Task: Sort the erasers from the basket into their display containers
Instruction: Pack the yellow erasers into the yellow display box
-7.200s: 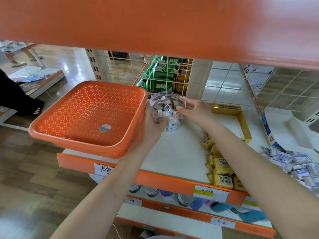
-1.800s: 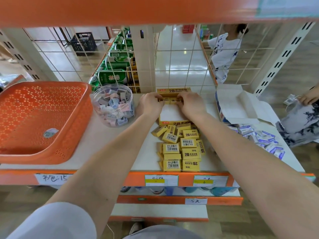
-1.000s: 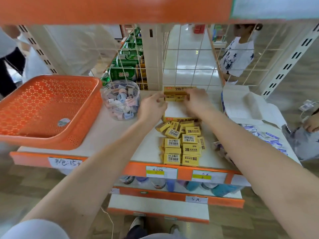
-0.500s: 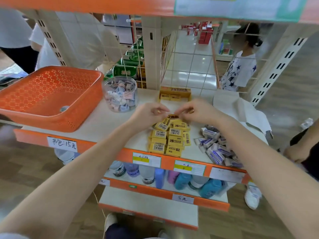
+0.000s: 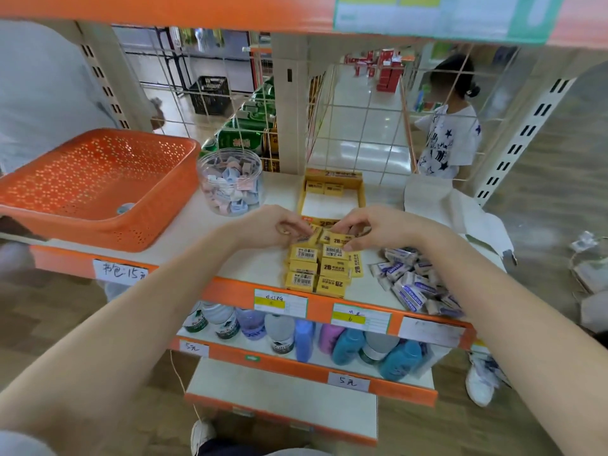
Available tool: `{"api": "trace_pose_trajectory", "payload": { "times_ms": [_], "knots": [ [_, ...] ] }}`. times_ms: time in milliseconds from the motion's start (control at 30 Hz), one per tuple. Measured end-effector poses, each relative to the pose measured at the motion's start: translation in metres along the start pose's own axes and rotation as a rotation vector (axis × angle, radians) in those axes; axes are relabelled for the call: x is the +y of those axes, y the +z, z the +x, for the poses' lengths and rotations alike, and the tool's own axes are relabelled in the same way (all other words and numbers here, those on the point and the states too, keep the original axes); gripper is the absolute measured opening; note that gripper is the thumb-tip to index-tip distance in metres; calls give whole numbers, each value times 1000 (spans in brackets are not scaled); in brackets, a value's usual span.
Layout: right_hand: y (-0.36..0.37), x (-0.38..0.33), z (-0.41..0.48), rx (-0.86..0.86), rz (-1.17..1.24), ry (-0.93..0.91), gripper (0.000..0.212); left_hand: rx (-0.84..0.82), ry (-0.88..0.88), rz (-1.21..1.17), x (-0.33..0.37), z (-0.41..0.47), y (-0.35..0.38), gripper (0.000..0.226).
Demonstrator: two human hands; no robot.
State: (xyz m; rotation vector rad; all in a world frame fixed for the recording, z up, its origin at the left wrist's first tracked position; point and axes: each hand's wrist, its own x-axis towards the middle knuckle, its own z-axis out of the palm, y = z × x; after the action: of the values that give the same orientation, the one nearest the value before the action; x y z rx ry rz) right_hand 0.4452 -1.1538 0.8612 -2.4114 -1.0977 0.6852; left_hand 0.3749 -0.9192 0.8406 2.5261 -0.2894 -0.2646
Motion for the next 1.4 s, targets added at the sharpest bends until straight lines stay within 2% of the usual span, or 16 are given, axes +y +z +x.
{"api": "trace_pose_trajectory", "payload": {
  "times_ms": [167, 333, 467, 533, 633, 767, 933, 1233, 1400],
  "knots": [
    [0, -4, -1, 9, -10, -16, 37, -128, -9, 18, 4, 4, -8, 44],
    [-2, -3, 4, -13, 6, 5, 43, -139, -8, 25, -1, 12, -8, 41],
    [-4, -6, 7, -27, 19, 19, 37, -96, -17, -110, -1, 13, -14, 32],
    [-6, -8, 6, 15, 7, 33, 30, -20, -18, -168, 1, 15, -17, 30],
    [-7, -7, 5, 115, 42, 42, 25, 66, -14, -86, 9, 17, -17, 31],
    [-4, -1, 2, 182, 32, 43, 28, -27, 49, 8, 17, 15, -4, 29],
    [5, 4, -1, 182, 40, 46, 28, -15, 14, -93, 7, 13, -3, 31],
    [8, 6, 0, 192, 80, 18, 28, -167, 41, -184, 3, 10, -11, 22],
    [8, 7, 1, 198, 73, 19, 31, -173, -3, -96, 2, 12, -12, 35]
  ]
}}
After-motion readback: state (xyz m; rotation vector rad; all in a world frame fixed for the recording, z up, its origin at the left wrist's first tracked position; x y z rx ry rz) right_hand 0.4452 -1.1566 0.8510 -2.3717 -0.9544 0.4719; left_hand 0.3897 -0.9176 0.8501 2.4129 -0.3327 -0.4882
